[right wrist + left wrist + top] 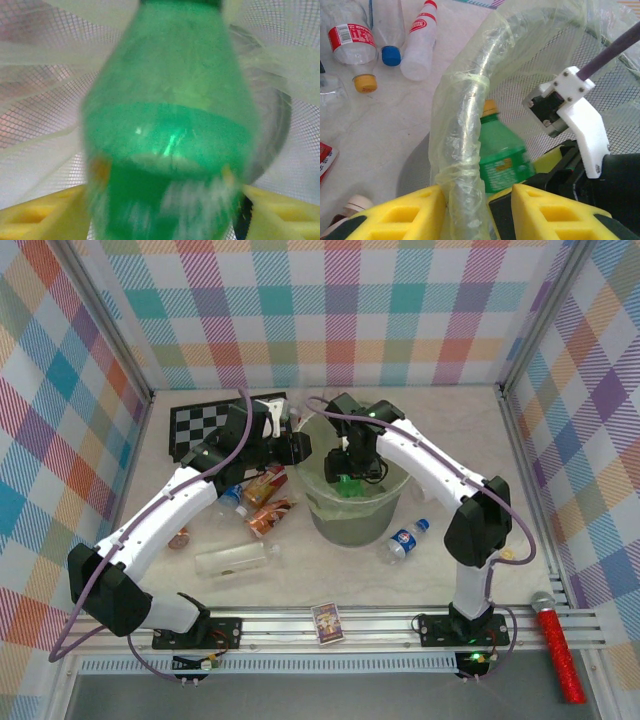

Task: Put the plastic bottles in the bin

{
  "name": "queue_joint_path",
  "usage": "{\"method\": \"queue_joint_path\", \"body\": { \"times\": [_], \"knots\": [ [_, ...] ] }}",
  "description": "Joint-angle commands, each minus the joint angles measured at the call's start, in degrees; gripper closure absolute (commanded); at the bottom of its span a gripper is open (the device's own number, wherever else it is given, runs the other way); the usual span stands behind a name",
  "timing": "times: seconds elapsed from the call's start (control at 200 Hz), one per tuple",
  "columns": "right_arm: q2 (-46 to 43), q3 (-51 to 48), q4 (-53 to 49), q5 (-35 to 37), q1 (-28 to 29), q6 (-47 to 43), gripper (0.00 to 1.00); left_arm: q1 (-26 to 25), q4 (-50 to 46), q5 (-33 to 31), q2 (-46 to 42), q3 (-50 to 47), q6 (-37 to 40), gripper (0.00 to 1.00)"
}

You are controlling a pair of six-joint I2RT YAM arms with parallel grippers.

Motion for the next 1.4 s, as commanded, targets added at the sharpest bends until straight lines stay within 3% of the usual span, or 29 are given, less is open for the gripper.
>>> {"method": "queue_joint_path", "body": {
  "times": [0.0,0.245,0.405,0.605,0.82,0.975,1.165,1.195,1.395],
  "knots": [
    [-3.5,2.3,-2.1,-1.3,-0.5,-0.4,0.24,-1.0,-0.7,-0.6,0.9,0.1,-0.1,0.62],
    [-7.5,7.0,-5.9,-0.5,-0.9,-2.1,0.16,-1.0,-0.6,-0.5,1.5,0.3,0.0,0.62],
    [-12.8,11.6,-7.4,-1.7,-6.3,-1.4,0.17,-1.0,-0.6,-0.5,1.6,0.2,0.1,0.62],
    [-20.6,5.6,-3.1,-7.3,-20.3,-0.3,0.18,-1.0,-0.2,0.0,1.7,0.0,0.1,0.62],
    [-25.9,-11.0,5.1,-12.7,-38.6,1.2,0.18,-1.0,-0.3,-0.5,1.1,-0.4,0.2,0.62],
    [-25.0,-22.3,13.8,-15.4,-47.5,3.7,0.16,-1.0,-0.1,-0.3,1.0,-0.7,0.2,0.62],
    [-21.3,-30.4,23.8,-12.5,-48.8,13.4,0.05,-1.0,0.0,-0.3,1.0,-0.8,0.0,0.62],
    [-20.4,-31.0,24.6,-12.0,-48.9,14.7,0.00,-1.0,0.2,-0.3,1.0,-0.7,-0.1,0.62],
    [-11.6,-30.3,26.0,-7.8,-48.8,17.7,0.01,-1.0,0.3,0.1,1.2,-0.7,-0.3,0.62]
  ]
}}
